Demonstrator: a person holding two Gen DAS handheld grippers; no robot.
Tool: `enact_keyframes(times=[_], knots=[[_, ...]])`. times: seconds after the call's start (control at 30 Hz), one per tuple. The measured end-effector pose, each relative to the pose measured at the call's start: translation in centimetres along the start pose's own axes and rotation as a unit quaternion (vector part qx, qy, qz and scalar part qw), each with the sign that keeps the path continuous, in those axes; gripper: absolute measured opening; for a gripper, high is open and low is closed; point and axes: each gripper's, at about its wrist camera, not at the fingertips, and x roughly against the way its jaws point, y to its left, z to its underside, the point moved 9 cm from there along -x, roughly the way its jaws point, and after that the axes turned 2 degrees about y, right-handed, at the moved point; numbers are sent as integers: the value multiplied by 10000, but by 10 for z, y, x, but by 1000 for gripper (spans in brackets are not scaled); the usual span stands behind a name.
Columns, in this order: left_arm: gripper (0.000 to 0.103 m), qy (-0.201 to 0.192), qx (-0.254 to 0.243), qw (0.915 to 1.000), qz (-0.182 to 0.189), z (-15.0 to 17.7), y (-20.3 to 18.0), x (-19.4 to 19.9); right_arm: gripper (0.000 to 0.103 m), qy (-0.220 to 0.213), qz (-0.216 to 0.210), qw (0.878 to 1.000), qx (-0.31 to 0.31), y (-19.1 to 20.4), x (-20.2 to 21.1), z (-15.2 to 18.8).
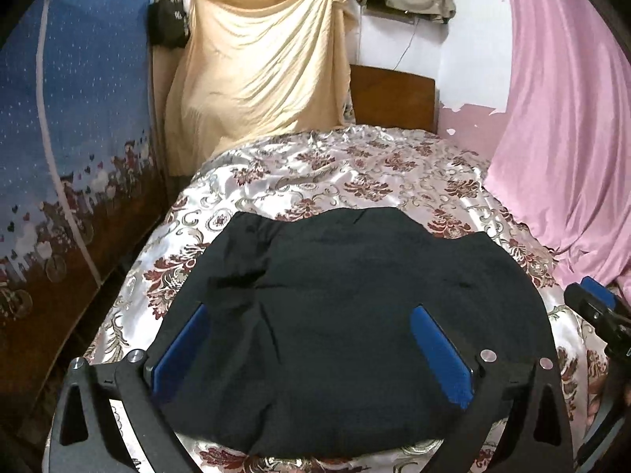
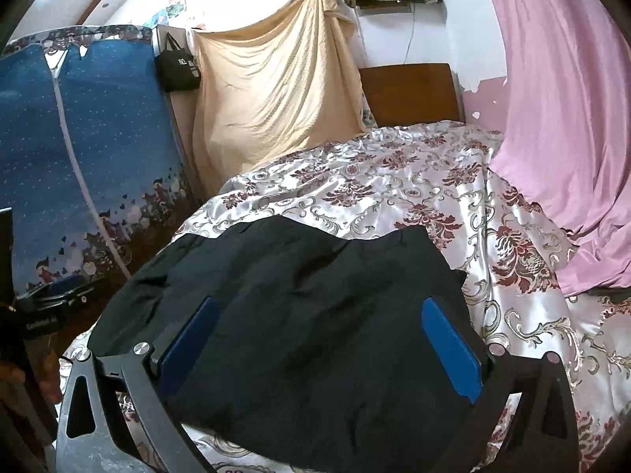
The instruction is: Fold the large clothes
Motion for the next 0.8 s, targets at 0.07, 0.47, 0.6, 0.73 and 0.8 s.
enact_keyframes(times=[0.07,0.47,0.6,0.73,0.8], knots=[[103,-128,-47,9999,24,2,-2,10,102,-47,-4,10000,17,4,6,2],[103,-728,-262,9970,-21,18,-12,57,102,-448,73,9990,2,27,49,18],[103,-836,-165,9964,-16,26,-9,66,102,-582,145,9982,93,34,60,23],[103,-909,-157,9957,-85,32,-6,74,102,-676,242,9974,26,38,71,31],[103,-969,-161,9951,-101,34,-3,79,102,-748,261,9969,-29,37,78,33]])
